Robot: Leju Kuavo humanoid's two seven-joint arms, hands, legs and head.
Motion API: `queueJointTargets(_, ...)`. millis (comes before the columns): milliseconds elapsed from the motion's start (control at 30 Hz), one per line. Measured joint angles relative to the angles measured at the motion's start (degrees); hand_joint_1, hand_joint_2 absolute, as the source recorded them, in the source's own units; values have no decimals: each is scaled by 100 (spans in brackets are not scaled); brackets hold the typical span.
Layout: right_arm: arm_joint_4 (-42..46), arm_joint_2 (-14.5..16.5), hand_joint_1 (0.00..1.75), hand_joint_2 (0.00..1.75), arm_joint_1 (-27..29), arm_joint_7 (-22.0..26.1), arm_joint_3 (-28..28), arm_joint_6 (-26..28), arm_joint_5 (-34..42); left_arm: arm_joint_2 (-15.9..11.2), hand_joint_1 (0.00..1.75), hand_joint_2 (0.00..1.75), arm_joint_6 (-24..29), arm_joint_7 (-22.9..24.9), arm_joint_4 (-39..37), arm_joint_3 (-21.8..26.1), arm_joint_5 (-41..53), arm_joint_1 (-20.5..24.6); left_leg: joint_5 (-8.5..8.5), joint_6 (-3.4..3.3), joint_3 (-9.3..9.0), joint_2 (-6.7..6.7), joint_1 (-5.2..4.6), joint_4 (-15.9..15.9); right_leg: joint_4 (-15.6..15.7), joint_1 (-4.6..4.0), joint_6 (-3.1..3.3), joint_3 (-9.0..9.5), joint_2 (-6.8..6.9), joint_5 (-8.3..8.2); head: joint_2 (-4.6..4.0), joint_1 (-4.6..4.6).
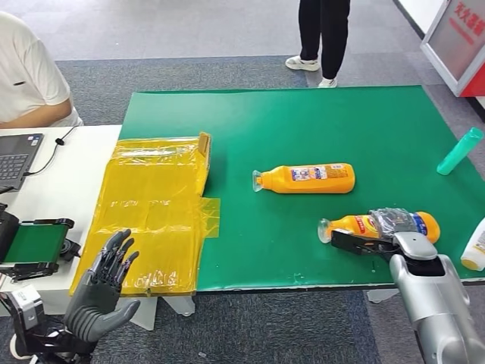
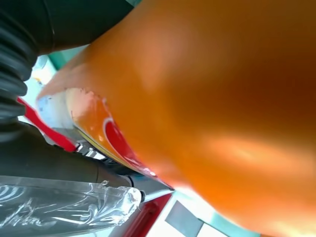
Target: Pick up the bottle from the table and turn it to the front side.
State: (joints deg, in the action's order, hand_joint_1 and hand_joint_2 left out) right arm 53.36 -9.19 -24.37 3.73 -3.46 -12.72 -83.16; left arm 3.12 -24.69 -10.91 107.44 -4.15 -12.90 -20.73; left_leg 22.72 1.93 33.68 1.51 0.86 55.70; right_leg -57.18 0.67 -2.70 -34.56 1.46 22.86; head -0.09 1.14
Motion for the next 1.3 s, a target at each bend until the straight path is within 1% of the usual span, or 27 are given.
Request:
queueJointTargets(200, 75, 86, 175, 175, 97, 171, 120, 102, 672, -29, 0, 175, -5, -46, -1, -3, -10, -30, 1, 2, 0, 0, 1, 0, 0, -1, 1, -1, -2, 1, -1, 0)
queueJointTargets(333, 349, 198, 175, 175, 267, 364, 267, 106, 1424, -37, 0, 175, -20, -81, -1, -3, -10, -74, 3, 3, 0, 1, 3, 0, 0, -2, 3, -1, -3, 3, 0, 1)
queueJointTargets(400, 585, 281, 175, 175, 368, 462, 356, 42, 2052, -39, 0, 175, -22, -89, -1, -3, -10, -92, 5, 5, -2, 2, 4, 0, 0, -3, 5, 0, -4, 4, 0, 1)
queueJointTargets(600, 1235, 609, 175, 175, 637, 611, 433, -403, 4328, -80, 0, 175, -20, -154, -2, -10, -10, -100, 8, 9, -21, 6, 6, 0, 2, -5, 9, 13, -7, 7, -1, 1)
queueJointTargets(767, 1579, 908, 175, 175, 895, 594, 261, -555, 5742, -124, 0, 175, 50, -168, -15, -98, 41, -25, 5, 10, -22, 6, 7, 0, 1, -7, 11, 15, -7, 5, 0, 1)
queueJointTargets(933, 1935, 1343, 175, 175, 1252, 422, 51, -643, 6903, -94, 0, 175, 313, -133, -23, -191, 404, 114, 0, 8, -5, 5, 6, 0, -1, -7, 10, 2, -5, 5, 0, 1)
queueJointTargets(1067, 2340, 1710, 175, 175, 1514, 326, -195, -613, 7419, 109, 0, 175, 493, 6, -23, -204, 767, 314, -3, 8, 17, 5, 5, 0, -2, -7, 9, -19, -5, 4, 0, 0)
queueJointTargets(1300, 2898, 2120, 175, 175, 1658, 344, -724, -398, 7654, 527, 0, 175, 603, 331, -29, -275, 1062, 867, -2, 8, 30, 4, 4, 0, -2, -6, 8, -32, -5, 5, 0, 1)
